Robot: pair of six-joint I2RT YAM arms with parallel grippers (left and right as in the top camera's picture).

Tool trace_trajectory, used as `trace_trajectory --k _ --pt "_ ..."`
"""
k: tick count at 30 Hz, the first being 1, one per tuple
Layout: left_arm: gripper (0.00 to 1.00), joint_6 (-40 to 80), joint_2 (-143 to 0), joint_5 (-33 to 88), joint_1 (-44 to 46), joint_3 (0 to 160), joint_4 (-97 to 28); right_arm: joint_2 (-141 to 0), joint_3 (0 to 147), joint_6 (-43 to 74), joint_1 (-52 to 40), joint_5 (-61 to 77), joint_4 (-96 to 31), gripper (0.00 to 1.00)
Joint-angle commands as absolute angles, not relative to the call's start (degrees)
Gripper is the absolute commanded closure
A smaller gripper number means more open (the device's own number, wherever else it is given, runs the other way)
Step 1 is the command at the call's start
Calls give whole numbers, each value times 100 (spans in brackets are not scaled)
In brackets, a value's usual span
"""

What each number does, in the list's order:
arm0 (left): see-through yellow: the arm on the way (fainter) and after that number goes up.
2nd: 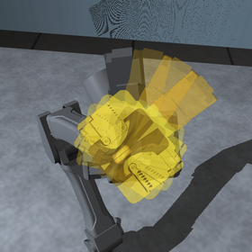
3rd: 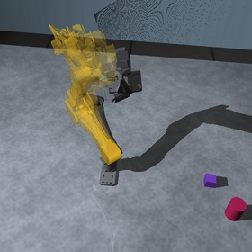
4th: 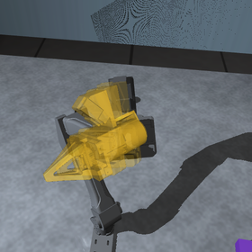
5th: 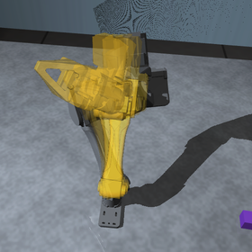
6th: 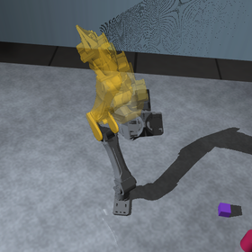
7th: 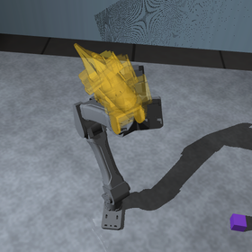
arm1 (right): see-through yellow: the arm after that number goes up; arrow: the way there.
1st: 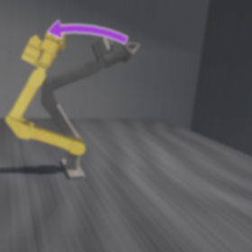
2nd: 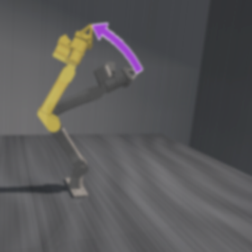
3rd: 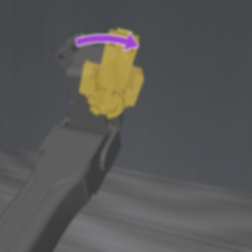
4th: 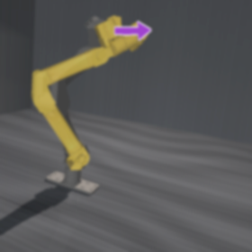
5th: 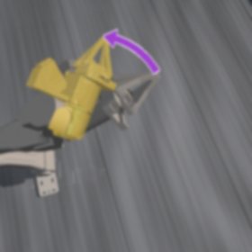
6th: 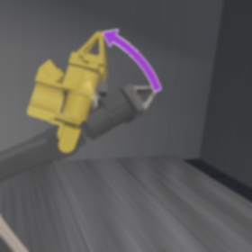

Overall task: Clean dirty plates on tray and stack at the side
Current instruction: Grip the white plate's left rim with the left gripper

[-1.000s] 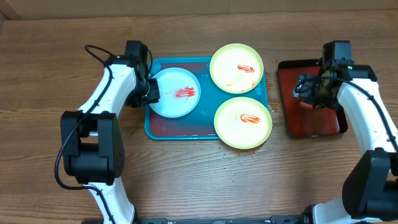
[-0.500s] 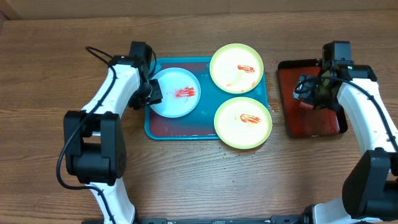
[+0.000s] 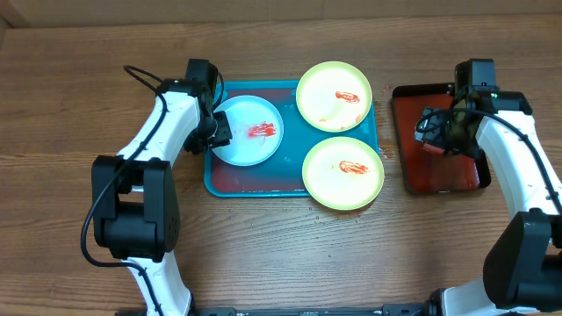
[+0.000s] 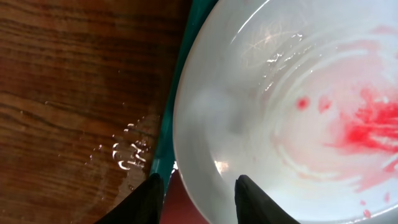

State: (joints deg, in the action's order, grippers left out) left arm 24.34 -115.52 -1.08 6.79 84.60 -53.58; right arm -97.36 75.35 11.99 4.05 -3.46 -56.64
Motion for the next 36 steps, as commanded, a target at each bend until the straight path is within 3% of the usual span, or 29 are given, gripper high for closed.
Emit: trace_trajectory --k 1,7,14,19,32,36 --pt "60 2582 -11664 -40 716 8237 -5168 -9776 7686 1221 427 -447 -5673 15" --pt "63 2602 -11664 -38 718 8101 -5059 -9776 7686 1223 427 -447 -5673 15" --pt "82 2727 -11664 27 720 8071 -5037 -9776 7686 1223 427 -445 -5675 15" --pt "85 2727 -11664 73 786 7915 -4960 -9776 7686 1223 427 -445 -5675 15" --pt "88 2482 -11662 137 941 7714 -4718 -9776 7686 1221 427 -445 -5669 14" --pt "83 1806 -11660 305 941 7883 -4792 -9776 7686 1223 427 -443 -5634 14"
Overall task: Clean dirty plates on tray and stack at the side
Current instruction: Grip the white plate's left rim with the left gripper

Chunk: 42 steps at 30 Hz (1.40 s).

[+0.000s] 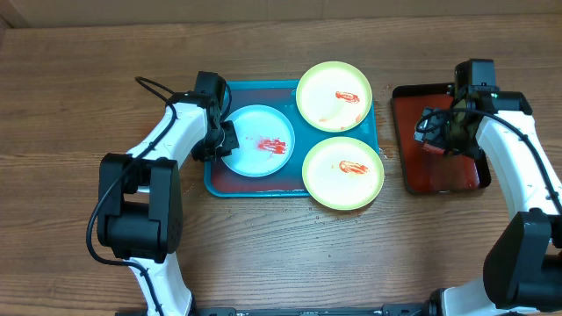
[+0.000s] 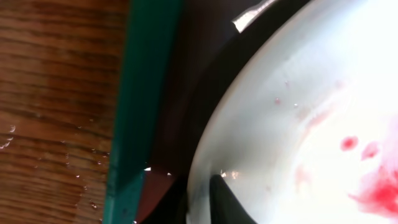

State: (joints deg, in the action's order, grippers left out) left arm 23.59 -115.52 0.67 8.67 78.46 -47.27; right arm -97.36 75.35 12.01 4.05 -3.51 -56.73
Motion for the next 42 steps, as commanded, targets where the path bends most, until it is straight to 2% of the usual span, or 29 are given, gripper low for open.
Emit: trace_trajectory --k 1,3,6,7,9,15,28,31,35,37,42 --pt "79 1651 -11660 303 941 7970 -4853 -9776 7686 1223 425 -443 -5618 14" --pt "64 1299 -11660 303 941 8158 -4947 -9776 7686 1223 425 -440 -5605 14" --pt "33 755 -11660 301 941 8388 -4921 -9776 7686 1223 425 -436 -5610 14" --pt "29 558 -11660 298 941 8427 -4866 -9776 7686 1223 425 -421 -5610 14" --pt "28 69 -11660 276 941 8438 -4683 -9776 7686 1223 425 -421 -5614 14" --pt "36 -622 -11690 290 941 8412 -4495 -9776 7686 1219 425 -421 -5647 13" --pt "47 -447 -11690 -80 851 7992 -4176 -9776 7686 1201 425 -423 -5666 10" --pt "56 -403 -11690 -3 849 7992 -4025 -9776 7686 1201 425 -423 -5669 10" --pt "84 -272 -11690 8 858 7992 -3979 -9776 7686 1203 425 -423 -5669 10" --pt "94 -274 -11690 8 862 7983 -3981 -9776 7686 1205 427 -423 -5669 10" --pt "96 -268 -11690 3 860 7924 -3990 -9776 7686 1223 425 -421 -5699 10"
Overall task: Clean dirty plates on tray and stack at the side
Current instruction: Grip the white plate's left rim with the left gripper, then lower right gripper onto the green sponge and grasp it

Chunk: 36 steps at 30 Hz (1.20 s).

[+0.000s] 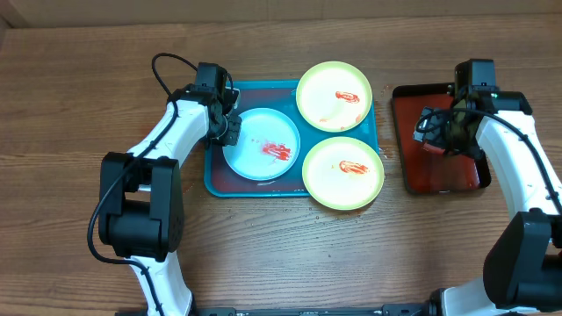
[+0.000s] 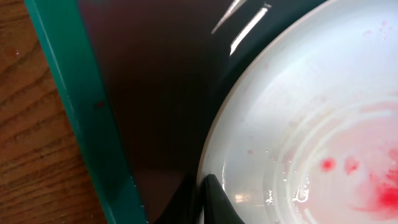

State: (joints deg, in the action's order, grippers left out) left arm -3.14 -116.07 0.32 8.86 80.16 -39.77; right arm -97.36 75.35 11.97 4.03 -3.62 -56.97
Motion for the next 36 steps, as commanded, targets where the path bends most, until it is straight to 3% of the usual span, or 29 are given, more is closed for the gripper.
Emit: trace_trajectory --k 1,10,14,17,19,22,36 --pt "96 -257 -11690 -1 860 7905 -3992 -9776 7686 1223 427 -421 -5693 10" --pt "96 746 -11690 8 860 7883 -4112 -9776 7950 1223 554 274 -5430 11" --pt "78 794 -11690 45 869 7876 -4117 -9776 8049 1142 729 270 -5448 10" --pt "71 773 -11690 -67 867 7789 -4040 -9782 8049 871 882 274 -5509 10" --pt "76 773 -11690 -123 858 7728 -3997 -9782 8049 740 963 276 -5527 10" --pt "96 775 -11690 -150 860 7708 -3970 -9784 8049 722 1055 272 -5518 10" --pt "96 1831 -11690 -185 760 7708 -4521 -10471 8031 703 1085 196 -5262 16"
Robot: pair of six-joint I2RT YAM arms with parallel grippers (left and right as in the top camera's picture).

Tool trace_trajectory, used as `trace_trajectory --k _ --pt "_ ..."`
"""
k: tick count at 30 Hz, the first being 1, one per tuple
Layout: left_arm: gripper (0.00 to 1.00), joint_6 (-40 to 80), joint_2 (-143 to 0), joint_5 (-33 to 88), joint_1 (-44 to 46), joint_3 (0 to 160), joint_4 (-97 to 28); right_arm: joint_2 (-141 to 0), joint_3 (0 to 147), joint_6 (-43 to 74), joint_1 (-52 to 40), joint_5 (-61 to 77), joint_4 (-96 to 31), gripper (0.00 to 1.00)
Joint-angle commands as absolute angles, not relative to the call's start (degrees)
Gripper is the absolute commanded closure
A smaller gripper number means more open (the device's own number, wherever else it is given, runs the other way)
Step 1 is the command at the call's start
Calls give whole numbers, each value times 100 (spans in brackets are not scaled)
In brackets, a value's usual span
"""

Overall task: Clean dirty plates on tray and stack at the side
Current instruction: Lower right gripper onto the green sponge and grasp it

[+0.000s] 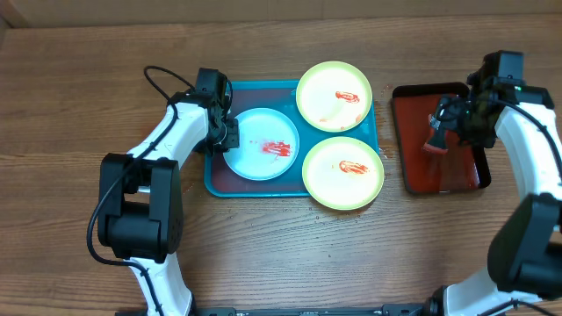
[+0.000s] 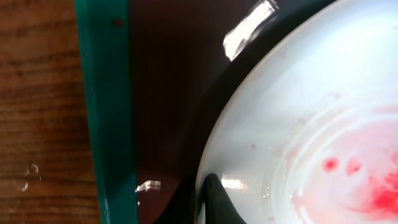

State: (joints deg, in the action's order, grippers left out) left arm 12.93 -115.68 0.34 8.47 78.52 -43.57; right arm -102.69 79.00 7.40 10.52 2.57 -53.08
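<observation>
A white plate (image 1: 261, 145) smeared with red sauce lies in the left half of the teal tray (image 1: 213, 182). My left gripper (image 1: 226, 136) is shut on that plate's left rim. In the left wrist view one finger (image 2: 213, 200) rests on top of the white plate (image 2: 311, 124), and the other is hidden under it. Two yellow-green plates (image 1: 334, 95) (image 1: 343, 172), each with a red smear, fill the tray's right half. My right gripper (image 1: 442, 125) hovers over the red tray (image 1: 457, 175), shut on a red sponge (image 1: 435, 142) that hangs below it.
The teal tray's left rim (image 2: 106, 93) runs just left of the held plate, with a dark wet floor between them. Wooden table (image 1: 281, 254) surrounds both trays. The left arm's cable (image 1: 162, 75) loops above the tray's far left corner.
My right arm has shifted right and now holds the red sponge higher over the red tray. My left wrist has turned a little; the white plate has barely moved.
First the white plate overhung the teal tray's left rim, with my left fingers open around its edge. Then the gripper was shut on the rim and the plate sat further right, inside the tray. The right gripper stayed at the sponge until this moment.
</observation>
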Motion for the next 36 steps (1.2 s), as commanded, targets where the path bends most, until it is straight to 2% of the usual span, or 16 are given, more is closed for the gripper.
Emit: trace_trajectory --k 1,8,14,21,24,28,30,34,36 --pt "96 1929 -11690 -183 753 7708 -4517 -10525 8031 703 1092 106 -5249 17" --pt "96 1994 -11690 -191 753 7708 -4460 -10849 8027 545 1096 -246 -4904 23" --pt "96 1994 -11690 -189 753 7708 -4482 -11244 8027 554 1087 -5 -4838 37" --pt "95 1970 -11690 -191 753 7708 -4515 -11579 7992 556 1083 270 -5118 39" --pt "96 1973 -11690 -191 753 7708 -4497 -11622 7972 556 1085 266 -5175 46" --pt "95 1973 -11690 -191 753 7708 -4497 -11622 7975 602 1085 270 -5199 62" --pt "96 1973 -11690 -191 753 7708 -4499 -11622 7975 604 1083 268 -5266 75" --pt "96 1973 -11690 -189 753 7708 -4477 -11622 7975 600 1085 266 -5354 93" --pt "96 1973 -11690 -189 753 7708 -4473 -11620 7996 600 1083 266 -5380 96"
